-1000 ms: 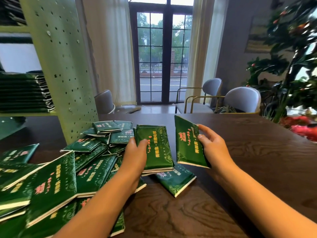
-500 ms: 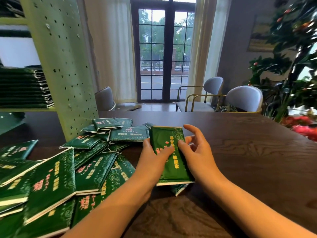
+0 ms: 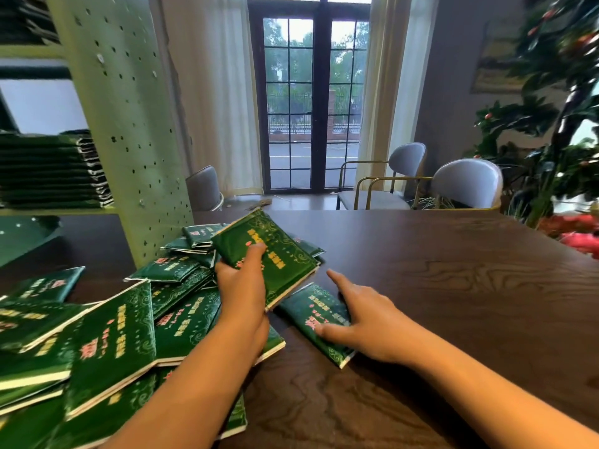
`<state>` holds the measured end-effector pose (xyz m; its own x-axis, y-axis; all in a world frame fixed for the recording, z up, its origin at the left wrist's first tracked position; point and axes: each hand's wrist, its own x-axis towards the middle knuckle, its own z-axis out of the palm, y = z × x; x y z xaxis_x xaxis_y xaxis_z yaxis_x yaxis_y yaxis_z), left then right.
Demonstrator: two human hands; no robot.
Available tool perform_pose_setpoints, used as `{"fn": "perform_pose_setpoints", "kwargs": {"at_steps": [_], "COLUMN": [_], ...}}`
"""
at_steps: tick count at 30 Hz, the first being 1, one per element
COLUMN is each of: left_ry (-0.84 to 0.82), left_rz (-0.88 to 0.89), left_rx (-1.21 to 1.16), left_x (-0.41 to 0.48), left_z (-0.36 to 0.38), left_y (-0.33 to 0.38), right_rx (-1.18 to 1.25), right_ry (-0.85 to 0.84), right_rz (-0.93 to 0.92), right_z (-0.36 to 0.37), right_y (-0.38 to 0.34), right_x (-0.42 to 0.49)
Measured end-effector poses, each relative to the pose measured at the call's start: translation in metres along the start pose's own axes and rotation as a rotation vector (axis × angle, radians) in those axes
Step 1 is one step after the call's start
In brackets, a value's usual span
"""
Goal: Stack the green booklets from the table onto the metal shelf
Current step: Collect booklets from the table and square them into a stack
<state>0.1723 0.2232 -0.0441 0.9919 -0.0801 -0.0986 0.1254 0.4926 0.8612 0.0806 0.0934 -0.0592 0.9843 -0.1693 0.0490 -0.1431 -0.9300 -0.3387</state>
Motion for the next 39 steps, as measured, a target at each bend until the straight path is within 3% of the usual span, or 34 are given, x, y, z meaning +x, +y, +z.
{"fn": "perform_pose_setpoints", "kwargs": {"at_steps": [3,14,16,21,25,32,39], "left_ry": [0.022,-0.044,-0.052,-0.048,-0.126,-0.227,-0.248], "left_rz": [0.020,-0.038,-0.049,-0.054,-0.173,-0.281,-0.073], "left_rx": [-0.018,0.053,0.064,0.092,0.157,0.124,0.145], "left_x": [0.003,0.005,0.005,0.006,0.003,-0.010,-0.016], "left_z": [-0.002,-0.003,-0.002,-0.003,-0.003,0.008,0.009], "left_y": [0.002,-0.008,-0.008,-0.010,-0.014,-0.022,-0.023], "right_rx": [-0.043,0.253,0.322,0.669,0.897,0.747,0.605], "right_ry": [0.000,0.165,0.260,0.745,0.881,0.744,0.631], "right_rz": [-0.029,0.014,0.002,-0.099,-0.111,-0.174,-0.323], "right_z": [-0.002,-0.014,-0.016,-0.020,-0.020,0.002,0.012], "right_y": [-0.002,0.009,0.010,0.014,0.014,-0.005,-0.016], "right_x": [-0.001,0.001,0.002,0.005,0.007,0.005,0.002]}}
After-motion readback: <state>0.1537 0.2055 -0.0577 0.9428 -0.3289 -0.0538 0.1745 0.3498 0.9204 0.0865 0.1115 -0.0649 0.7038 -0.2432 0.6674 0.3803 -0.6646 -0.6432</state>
